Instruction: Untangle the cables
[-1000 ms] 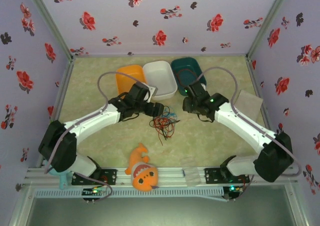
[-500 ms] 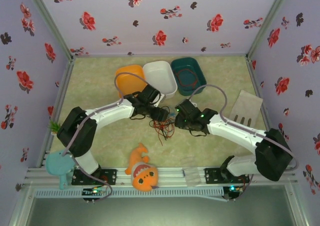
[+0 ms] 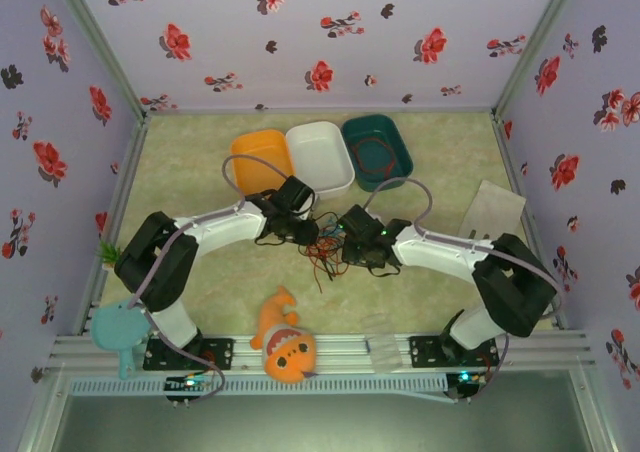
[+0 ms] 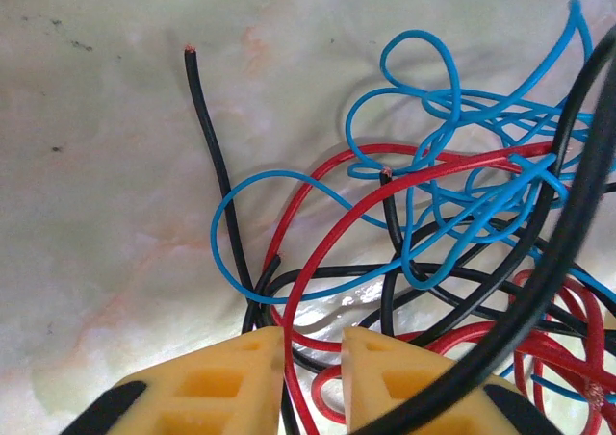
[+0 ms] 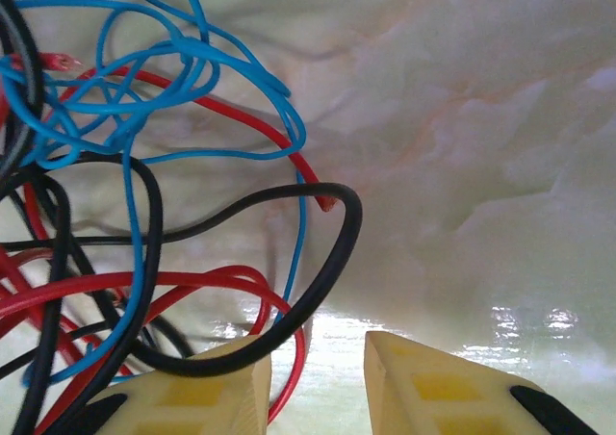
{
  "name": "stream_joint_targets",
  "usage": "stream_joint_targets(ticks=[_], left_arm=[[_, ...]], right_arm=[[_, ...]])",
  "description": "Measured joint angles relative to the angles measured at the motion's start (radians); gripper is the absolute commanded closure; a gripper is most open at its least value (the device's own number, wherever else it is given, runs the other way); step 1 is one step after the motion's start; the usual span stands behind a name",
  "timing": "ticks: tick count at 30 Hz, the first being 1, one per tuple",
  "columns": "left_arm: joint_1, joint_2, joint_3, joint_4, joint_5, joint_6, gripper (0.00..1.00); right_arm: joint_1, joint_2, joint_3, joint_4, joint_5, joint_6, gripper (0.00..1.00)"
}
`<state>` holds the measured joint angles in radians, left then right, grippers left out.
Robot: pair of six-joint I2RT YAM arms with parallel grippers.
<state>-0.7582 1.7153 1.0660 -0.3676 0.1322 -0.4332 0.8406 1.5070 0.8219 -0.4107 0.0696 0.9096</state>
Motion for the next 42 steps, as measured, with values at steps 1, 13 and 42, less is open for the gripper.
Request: stream_joint_targets(ticks=[1, 13, 42], left_arm=[[0.000, 0.000, -0.001, 0.001, 0.000, -0.003, 0.80], [0.000, 0.000, -0.006, 0.016, 0.000, -0.011, 0.81], [0.005, -0.018, -0.028, 0.014, -0.016, -0.041, 1.00]], right_arm=[[0.000, 0.010, 0.002, 0.006, -0.002, 0.000, 0.72], [0.000, 0.111, 0.041, 0.047, -0.014, -0.011, 0.74], [0.004, 0.008, 0.062, -0.171, 0.124, -0.091, 1.00]])
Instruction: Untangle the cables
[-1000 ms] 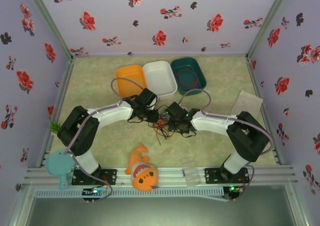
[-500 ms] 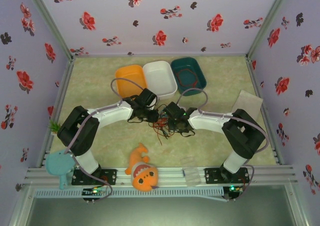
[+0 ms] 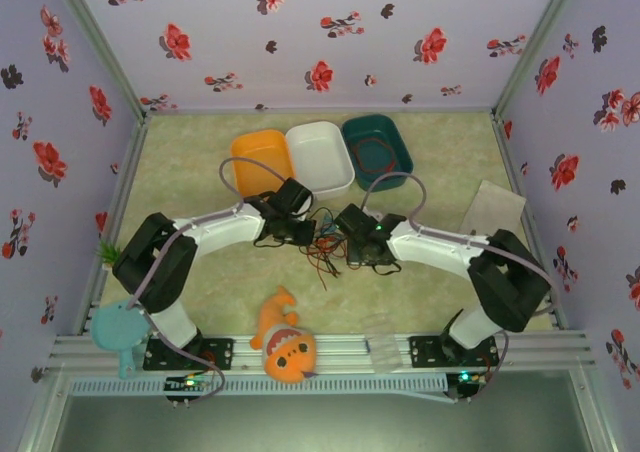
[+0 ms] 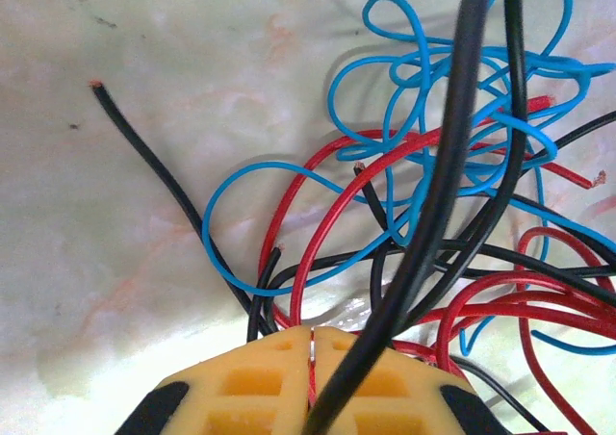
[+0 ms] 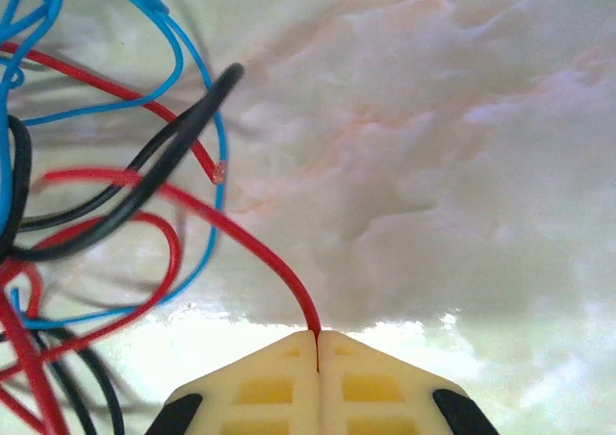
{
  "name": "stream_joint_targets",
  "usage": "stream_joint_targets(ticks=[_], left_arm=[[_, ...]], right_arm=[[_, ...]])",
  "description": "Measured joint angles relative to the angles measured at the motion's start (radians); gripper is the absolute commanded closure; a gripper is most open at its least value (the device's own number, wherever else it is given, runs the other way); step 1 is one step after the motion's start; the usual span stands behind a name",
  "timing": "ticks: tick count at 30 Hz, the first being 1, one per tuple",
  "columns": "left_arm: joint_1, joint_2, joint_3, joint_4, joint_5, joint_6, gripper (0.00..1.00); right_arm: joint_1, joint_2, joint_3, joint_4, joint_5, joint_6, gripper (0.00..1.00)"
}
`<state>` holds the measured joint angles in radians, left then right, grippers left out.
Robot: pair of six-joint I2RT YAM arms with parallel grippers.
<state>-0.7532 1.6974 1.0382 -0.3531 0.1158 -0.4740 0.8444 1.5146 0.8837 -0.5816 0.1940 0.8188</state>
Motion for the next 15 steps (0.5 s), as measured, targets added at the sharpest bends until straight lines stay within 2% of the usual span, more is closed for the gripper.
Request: stream_joint_targets(ticks=[9, 15], left_arm=[[0.012, -0.064, -0.030, -0.009, -0.037, -0.003, 1.00], [0.013, -0.070, -0.057, -0.021, -0.045, -0.003, 1.00]], right_arm=[[-0.031, -0.145, -0.002, -0.139, 0.064, 0.014, 1.00], [-0.093, -0.348, -0.001, -0.251, 0.150, 0.039, 1.00]])
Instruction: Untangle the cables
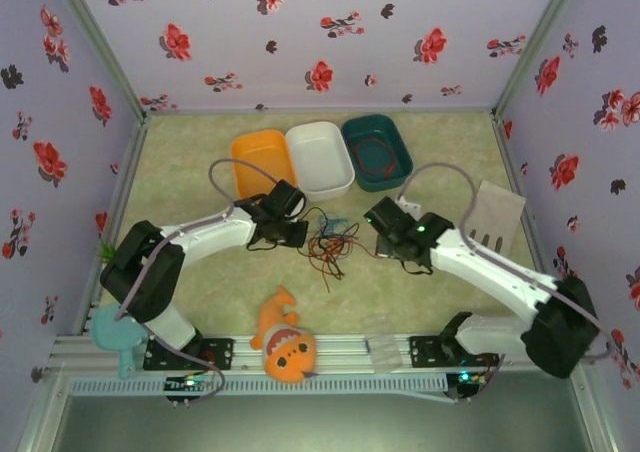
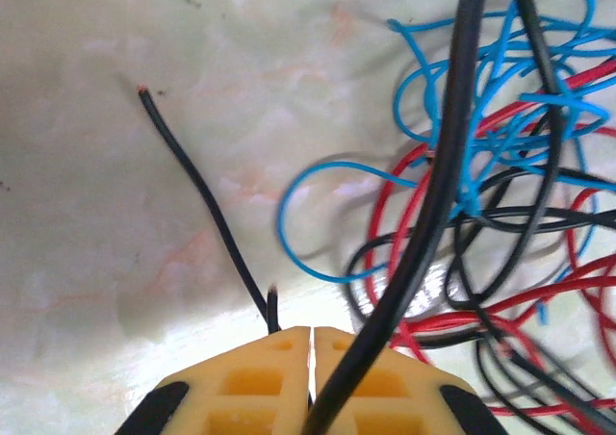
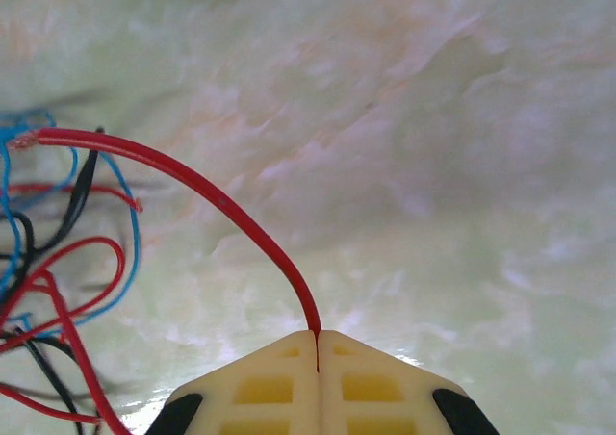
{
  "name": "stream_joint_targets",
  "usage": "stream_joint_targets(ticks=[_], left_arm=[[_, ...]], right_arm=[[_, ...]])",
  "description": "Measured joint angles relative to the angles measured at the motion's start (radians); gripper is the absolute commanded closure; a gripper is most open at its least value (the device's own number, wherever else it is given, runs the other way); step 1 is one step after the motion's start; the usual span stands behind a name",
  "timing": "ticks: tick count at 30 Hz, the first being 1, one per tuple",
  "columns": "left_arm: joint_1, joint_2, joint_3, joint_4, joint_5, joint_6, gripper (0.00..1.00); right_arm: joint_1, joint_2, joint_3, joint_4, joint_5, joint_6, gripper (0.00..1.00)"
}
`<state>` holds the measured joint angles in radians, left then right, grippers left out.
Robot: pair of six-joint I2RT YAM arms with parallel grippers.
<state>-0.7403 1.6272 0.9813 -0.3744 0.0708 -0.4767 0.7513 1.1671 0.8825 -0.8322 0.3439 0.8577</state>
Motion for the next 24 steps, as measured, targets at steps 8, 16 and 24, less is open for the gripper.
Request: stream_joint_targets(ticks=[8, 16, 24], left_arm=[[0.000, 0.000, -0.015, -0.005, -0.003, 0.004, 1.00], [0.000, -0.038, -0.016, 0.001, -0.007, 0.014, 0.88], [-0.039, -0.137, -0.016, 0.085, 0.030, 0.111, 0.41]], right_arm=[[-0.060, -0.204, 0.096, -0.157, 0.107, -0.001, 1.00], [-0.060, -0.210, 0.198, -0.171, 0.114, -0.073, 1.00], [-0.060, -0.123, 0.242, -0.101, 0.056, -0.145, 1.00]])
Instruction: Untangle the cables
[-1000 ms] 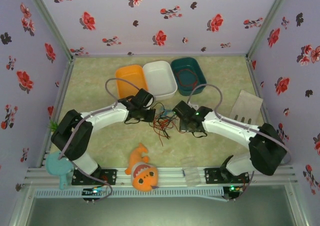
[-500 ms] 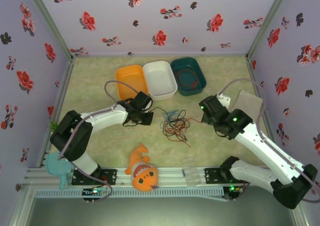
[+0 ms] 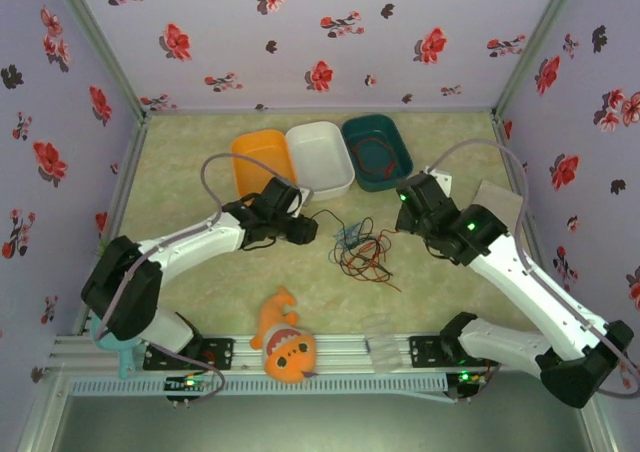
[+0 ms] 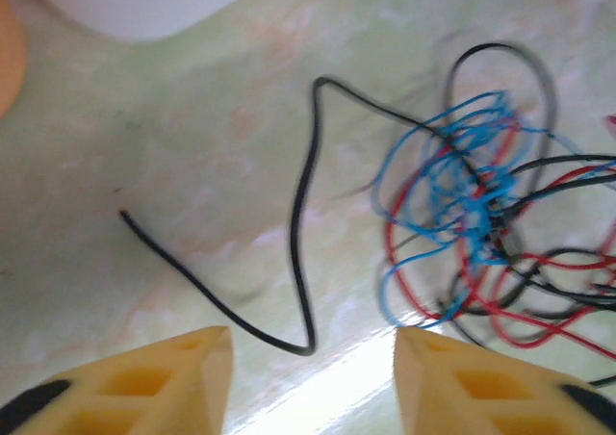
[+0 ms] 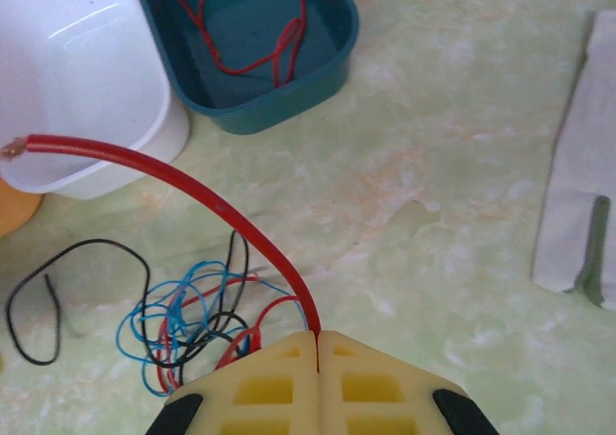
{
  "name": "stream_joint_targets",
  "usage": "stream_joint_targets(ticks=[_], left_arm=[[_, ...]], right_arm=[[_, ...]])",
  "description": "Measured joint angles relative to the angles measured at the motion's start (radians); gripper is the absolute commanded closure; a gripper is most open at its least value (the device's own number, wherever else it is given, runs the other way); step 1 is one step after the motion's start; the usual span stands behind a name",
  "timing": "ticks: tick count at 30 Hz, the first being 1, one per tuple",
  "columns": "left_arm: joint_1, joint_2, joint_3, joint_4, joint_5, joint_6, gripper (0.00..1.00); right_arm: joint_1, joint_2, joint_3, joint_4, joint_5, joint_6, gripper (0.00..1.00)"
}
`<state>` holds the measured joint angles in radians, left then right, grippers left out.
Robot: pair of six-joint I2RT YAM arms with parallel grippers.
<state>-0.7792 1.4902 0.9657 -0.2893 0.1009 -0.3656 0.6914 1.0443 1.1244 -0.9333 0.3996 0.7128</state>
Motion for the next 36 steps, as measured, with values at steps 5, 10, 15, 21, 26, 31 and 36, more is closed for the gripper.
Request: stream_joint_targets(ticks=[5, 10, 15, 21, 26, 31, 36], left_arm=[[-0.068, -0.022, 0.000, 0.061, 0.025, 0.093, 0.25], [-0.126, -0.013, 0.008, 0.132, 0.050, 0.175, 0.18], [-0.165, 0.053, 0.021, 0.244, 0.066, 0.191, 0.06], [-0.185, 0.113, 0.021, 0.322, 0.079, 0.190, 0.00], [-0.199, 0.118, 0.021, 0.377, 0.087, 0.186, 0.00], [-0.201, 0.171, 0.028, 0.448, 0.075, 0.152, 0.04], [-0.201, 0.221, 0.032, 0.453, 0.046, 0.110, 0.25]], right_arm=[[0.000, 0.045, 0.058, 0.048, -0.033, -0.045, 1.00], [0.000, 0.084, 0.119, 0.076, -0.052, -0.086, 1.00], [0.000, 0.096, 0.151, 0.103, -0.075, -0.109, 1.00], [0.000, 0.107, 0.194, 0.107, -0.095, -0.129, 1.00], [0.000, 0.128, 0.232, 0.125, -0.118, -0.142, 1.00], [0.000, 0.147, 0.255, 0.146, -0.147, -0.145, 1.00], [0.000, 0.155, 0.285, 0.148, -0.163, -0.146, 1.00]])
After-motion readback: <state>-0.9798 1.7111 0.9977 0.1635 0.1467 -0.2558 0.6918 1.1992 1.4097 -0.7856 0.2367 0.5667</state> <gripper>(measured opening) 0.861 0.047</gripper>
